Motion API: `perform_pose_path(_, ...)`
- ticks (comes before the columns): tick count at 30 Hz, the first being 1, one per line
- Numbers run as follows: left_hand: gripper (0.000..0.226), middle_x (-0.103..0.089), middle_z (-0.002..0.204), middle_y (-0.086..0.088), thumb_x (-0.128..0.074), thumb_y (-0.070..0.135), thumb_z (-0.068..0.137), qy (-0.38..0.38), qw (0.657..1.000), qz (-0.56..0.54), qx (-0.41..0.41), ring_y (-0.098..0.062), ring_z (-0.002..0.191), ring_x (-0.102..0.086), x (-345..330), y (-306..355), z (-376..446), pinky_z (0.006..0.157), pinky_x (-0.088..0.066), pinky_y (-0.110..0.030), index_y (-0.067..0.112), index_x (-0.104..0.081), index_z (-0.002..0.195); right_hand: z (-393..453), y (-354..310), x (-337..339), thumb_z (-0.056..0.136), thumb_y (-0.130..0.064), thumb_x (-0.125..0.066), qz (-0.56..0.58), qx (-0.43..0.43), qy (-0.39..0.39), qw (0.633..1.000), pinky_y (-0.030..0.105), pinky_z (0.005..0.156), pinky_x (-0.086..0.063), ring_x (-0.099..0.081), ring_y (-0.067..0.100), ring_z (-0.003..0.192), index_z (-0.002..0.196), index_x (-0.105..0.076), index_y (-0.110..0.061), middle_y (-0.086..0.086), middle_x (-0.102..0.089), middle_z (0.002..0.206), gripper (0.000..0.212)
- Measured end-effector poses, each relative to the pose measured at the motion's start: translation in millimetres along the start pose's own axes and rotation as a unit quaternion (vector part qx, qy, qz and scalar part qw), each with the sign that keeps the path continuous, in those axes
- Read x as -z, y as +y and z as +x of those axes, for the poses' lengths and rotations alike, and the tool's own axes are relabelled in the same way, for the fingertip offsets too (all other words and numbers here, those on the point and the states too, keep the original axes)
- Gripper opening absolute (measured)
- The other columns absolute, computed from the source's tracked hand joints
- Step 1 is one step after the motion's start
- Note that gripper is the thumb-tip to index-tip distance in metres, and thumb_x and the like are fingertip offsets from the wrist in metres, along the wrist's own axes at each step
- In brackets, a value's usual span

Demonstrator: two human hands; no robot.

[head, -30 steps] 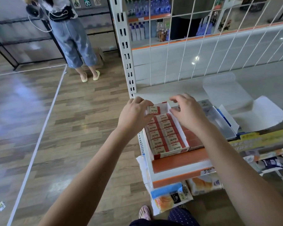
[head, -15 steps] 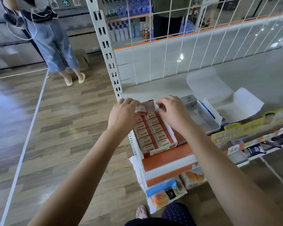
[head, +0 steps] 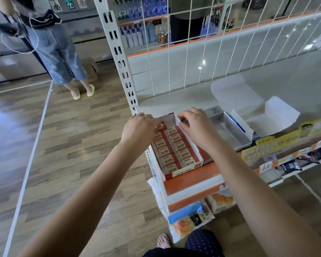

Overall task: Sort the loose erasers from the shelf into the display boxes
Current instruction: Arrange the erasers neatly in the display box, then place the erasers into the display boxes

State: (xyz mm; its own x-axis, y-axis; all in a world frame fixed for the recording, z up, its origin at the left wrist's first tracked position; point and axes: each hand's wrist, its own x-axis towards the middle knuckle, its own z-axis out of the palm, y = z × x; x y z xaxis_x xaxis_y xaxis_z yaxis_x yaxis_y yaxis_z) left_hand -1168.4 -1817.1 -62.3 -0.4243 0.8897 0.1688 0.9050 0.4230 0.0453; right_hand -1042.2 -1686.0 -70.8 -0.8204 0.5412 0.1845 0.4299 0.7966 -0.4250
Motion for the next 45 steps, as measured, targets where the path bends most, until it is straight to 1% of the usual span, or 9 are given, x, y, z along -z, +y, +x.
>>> perform_pose_path(8, 0.035, -0.062, 0.101, 0.007, -0.043, 0.012, 0.094, -0.145, 0.980, 0.028, -0.134, -0.020, 0.092, -0.060, 16, 5, 44, 0.072, -0.052, -0.034, 0.036, -0.062, 0.112, 0, 0, 0, 0.094, -0.019, -0.051, 0.007, -0.002, 0.005, 1.000, 0.023, 0.084, -0.036, -0.044, 0.019, 0.113, 0.117, -0.060, -0.012, 0.002, -0.057, 0.116, 0.025)
perform_pose_path(12, 0.026, -0.055, 0.078, 0.004, -0.038, 0.027, 0.097, -0.189, 0.963, 0.086, -0.171, -0.016, 0.063, -0.054, 21, 8, 55, 0.049, -0.037, -0.022, 0.035, -0.060, 0.106, 2, 1, -1, 0.095, -0.022, -0.049, 0.002, -0.005, 0.000, 1.000, 0.022, 0.080, -0.035, -0.043, 0.018, 0.112, 0.115, -0.060, -0.012, 0.002, -0.056, 0.115, 0.025)
perform_pose_path(16, 0.028, -0.050, 0.071, 0.006, -0.036, 0.024, 0.096, -0.202, 0.957, 0.127, -0.167, -0.016, 0.064, -0.051, 21, 7, 58, 0.047, -0.031, -0.023, 0.027, -0.060, 0.108, 3, 3, -2, 0.094, -0.019, -0.049, 0.010, -0.009, -0.002, 1.000, 0.024, 0.079, -0.036, -0.043, 0.019, 0.111, 0.113, -0.060, -0.011, 0.003, -0.056, 0.113, 0.023)
perform_pose_path(23, 0.027, -0.066, 0.090, -0.001, -0.041, 0.022, 0.095, -0.215, 0.960, 0.111, -0.140, -0.021, 0.079, -0.062, 23, 3, 50, 0.059, -0.048, -0.028, 0.018, -0.067, 0.099, 3, 4, -3, 0.094, -0.017, -0.050, 0.008, -0.001, -0.004, 1.000, 0.024, 0.083, -0.036, -0.043, 0.018, 0.112, 0.115, -0.060, -0.012, 0.001, -0.056, 0.115, 0.023)
perform_pose_path(31, 0.028, -0.066, 0.081, 0.005, -0.041, 0.031, 0.094, -0.214, 0.961, 0.098, -0.145, -0.014, 0.073, -0.065, 19, -4, 54, 0.066, -0.057, -0.033, 0.020, -0.067, 0.094, 6, -3, 9, 0.093, -0.018, -0.052, -0.014, 0.006, -0.033, 0.999, 0.031, 0.089, -0.044, -0.047, 0.018, 0.108, 0.113, -0.061, -0.011, 0.002, -0.058, 0.112, 0.023)
perform_pose_path(34, 0.033, -0.065, 0.083, 0.007, -0.037, 0.034, 0.093, -0.214, 0.961, 0.054, -0.169, -0.011, 0.078, -0.064, 27, -1, 59, 0.072, -0.056, -0.028, 0.019, -0.066, 0.095, 11, -6, 23, 0.091, -0.024, -0.056, -0.036, 0.026, -0.086, 0.995, 0.029, 0.089, -0.045, -0.052, 0.016, 0.104, 0.112, -0.062, -0.012, 0.001, -0.060, 0.109, 0.025)
perform_pose_path(36, 0.025, -0.065, 0.100, 0.010, -0.053, 0.033, 0.090, -0.210, 0.958, 0.039, -0.194, -0.008, 0.092, -0.061, 35, 4, 61, 0.083, -0.052, -0.024, 0.025, -0.063, 0.112, 14, -5, 36, 0.091, -0.027, -0.056, -0.056, 0.036, -0.123, 0.990, 0.022, 0.086, -0.041, -0.051, 0.013, 0.105, 0.116, -0.059, -0.014, 0.000, -0.059, 0.110, 0.028)
perform_pose_path(39, 0.043, -0.059, 0.123, 0.010, -0.060, 0.042, 0.086, -0.195, 0.955, 0.046, -0.220, -0.008, 0.110, -0.055, 44, 24, 74, 0.091, -0.045, -0.022, 0.030, -0.054, 0.127, 16, 5, 60, 0.091, -0.033, -0.055, -0.084, 0.023, -0.157, 0.984, 0.025, 0.090, -0.038, -0.046, 0.015, 0.116, 0.128, -0.052, -0.016, 0.000, -0.053, 0.123, 0.040)
perform_pose_path(45, 0.050, -0.049, 0.134, 0.007, -0.052, 0.056, 0.086, -0.139, 0.957, 0.073, -0.245, -0.016, 0.125, -0.043, 54, 121, 120, 0.099, -0.034, -0.031, 0.035, -0.047, 0.132, 3, 90, 122, 0.090, -0.030, -0.058, -0.191, -0.033, -0.129, 0.973, 0.032, 0.102, -0.032, -0.037, 0.022, 0.126, 0.135, -0.044, -0.020, 0.003, -0.044, 0.136, 0.049)
